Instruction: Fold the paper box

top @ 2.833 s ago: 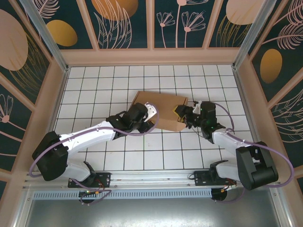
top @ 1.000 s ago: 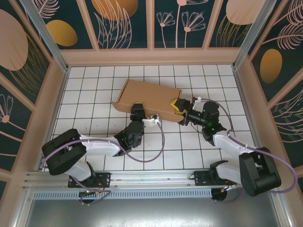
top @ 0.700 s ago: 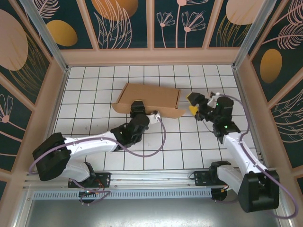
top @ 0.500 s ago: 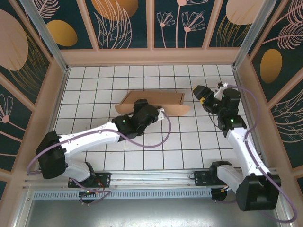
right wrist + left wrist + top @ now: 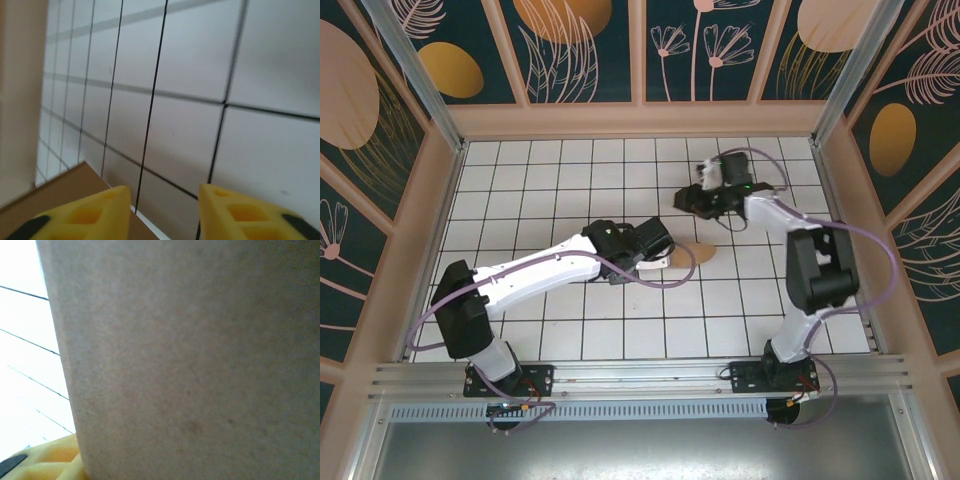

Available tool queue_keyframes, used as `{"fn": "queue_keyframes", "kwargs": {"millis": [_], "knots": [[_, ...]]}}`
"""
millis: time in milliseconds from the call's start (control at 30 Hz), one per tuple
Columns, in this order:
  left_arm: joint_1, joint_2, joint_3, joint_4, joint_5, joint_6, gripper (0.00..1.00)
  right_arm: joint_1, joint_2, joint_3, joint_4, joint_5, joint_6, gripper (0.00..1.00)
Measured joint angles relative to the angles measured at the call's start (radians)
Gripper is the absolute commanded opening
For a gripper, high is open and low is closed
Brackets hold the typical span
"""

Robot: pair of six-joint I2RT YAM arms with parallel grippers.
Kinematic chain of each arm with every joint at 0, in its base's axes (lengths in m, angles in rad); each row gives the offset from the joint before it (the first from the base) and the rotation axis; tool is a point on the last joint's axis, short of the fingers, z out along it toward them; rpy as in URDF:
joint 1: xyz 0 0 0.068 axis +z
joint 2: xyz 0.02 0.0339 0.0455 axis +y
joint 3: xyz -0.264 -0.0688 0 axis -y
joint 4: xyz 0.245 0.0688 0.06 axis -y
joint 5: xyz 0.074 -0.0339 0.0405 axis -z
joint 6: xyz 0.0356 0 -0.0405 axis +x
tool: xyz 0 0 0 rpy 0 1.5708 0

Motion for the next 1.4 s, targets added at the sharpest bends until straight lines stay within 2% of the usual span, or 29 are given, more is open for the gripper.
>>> {"fn": "queue_keyframes", "kwargs": {"millis": [133, 233, 367, 567, 667, 733, 833, 1100, 1400], "knots": [[0.0, 0.012, 0.028, -0.034, 0.018, -0.012, 0.58, 0.098, 0.138, 0.076, -0.091, -0.014, -0.094, 0.21], [0.0, 0.014, 0.04, -0.043, 0.023, -0.015, 0.6, 0.128, 0.193, 0.08, -0.127, -0.037, -0.135, 0.13], [0.0, 0.024, 0.044, -0.042, 0.022, -0.015, 0.62, 0.134, 0.222, 0.073, -0.152, -0.068, -0.164, 0.1], [0.003, 0.055, 0.048, -0.011, 0.014, -0.015, 0.67, 0.15, 0.226, 0.073, -0.158, -0.08, -0.175, 0.12], [0.007, 0.068, 0.048, 0.013, 0.002, -0.014, 0.7, 0.151, 0.226, 0.073, -0.157, -0.08, -0.173, 0.17], [0.01, 0.068, 0.048, 0.032, -0.016, -0.01, 0.73, 0.145, 0.225, 0.067, -0.147, -0.08, -0.169, 0.24], [0.01, 0.067, 0.048, 0.07, -0.043, 0.003, 0.77, 0.128, 0.218, 0.05, -0.131, -0.079, -0.156, 0.28], [0.011, 0.027, 0.047, 0.179, -0.076, 0.024, 0.78, 0.065, 0.182, 0.002, -0.059, -0.091, -0.109, 0.3], [0.011, -0.047, 0.047, 0.216, -0.042, 0.018, 0.77, 0.067, 0.134, -0.037, -0.026, -0.09, -0.109, 0.3]]}}
